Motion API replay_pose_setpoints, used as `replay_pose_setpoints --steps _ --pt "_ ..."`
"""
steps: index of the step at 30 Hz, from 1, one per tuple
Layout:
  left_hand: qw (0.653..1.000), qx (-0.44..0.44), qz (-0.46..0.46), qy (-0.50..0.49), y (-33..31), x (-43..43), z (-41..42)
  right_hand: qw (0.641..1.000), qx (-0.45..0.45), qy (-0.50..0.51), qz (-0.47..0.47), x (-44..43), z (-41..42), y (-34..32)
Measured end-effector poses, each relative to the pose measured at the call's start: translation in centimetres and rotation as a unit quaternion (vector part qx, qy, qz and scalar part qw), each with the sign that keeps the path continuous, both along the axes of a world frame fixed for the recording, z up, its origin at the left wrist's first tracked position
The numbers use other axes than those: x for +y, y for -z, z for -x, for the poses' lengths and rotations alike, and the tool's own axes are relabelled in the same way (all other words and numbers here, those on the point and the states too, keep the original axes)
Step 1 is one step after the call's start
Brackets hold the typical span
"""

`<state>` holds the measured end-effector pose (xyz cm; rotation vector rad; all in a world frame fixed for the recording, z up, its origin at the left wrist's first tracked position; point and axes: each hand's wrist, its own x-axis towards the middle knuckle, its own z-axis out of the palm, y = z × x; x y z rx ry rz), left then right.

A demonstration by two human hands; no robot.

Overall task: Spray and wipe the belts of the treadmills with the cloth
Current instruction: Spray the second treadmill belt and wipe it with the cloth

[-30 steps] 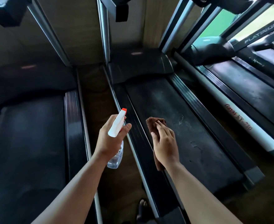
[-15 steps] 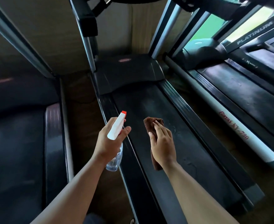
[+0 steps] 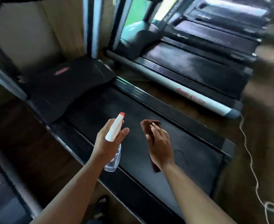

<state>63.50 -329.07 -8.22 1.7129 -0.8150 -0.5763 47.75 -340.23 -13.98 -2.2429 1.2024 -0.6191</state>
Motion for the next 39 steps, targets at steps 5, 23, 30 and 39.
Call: replay_pose_setpoints --steps 5,23,30,39 --pt "0.994 0.007 -0.005 0.111 1.1 -3.1 -5.0 0.991 -0.011 0.131 0.01 1.4 -1.8 0.1" --pt "0.976 0.009 -0.026 0.218 3.7 2.1 -7.9 0.967 0.012 0.254 -0.006 10.2 -3.2 2.5" --pt "0.972 0.019 -0.028 0.234 5.6 4.4 -7.8 0.965 0.018 0.262 -0.018 13.2 -3.5 5.4" --pt "0.96 0.017 -0.07 0.27 11.5 2.8 -9.9 0.947 0.019 0.316 -0.046 13.6 -6.8 11.7"
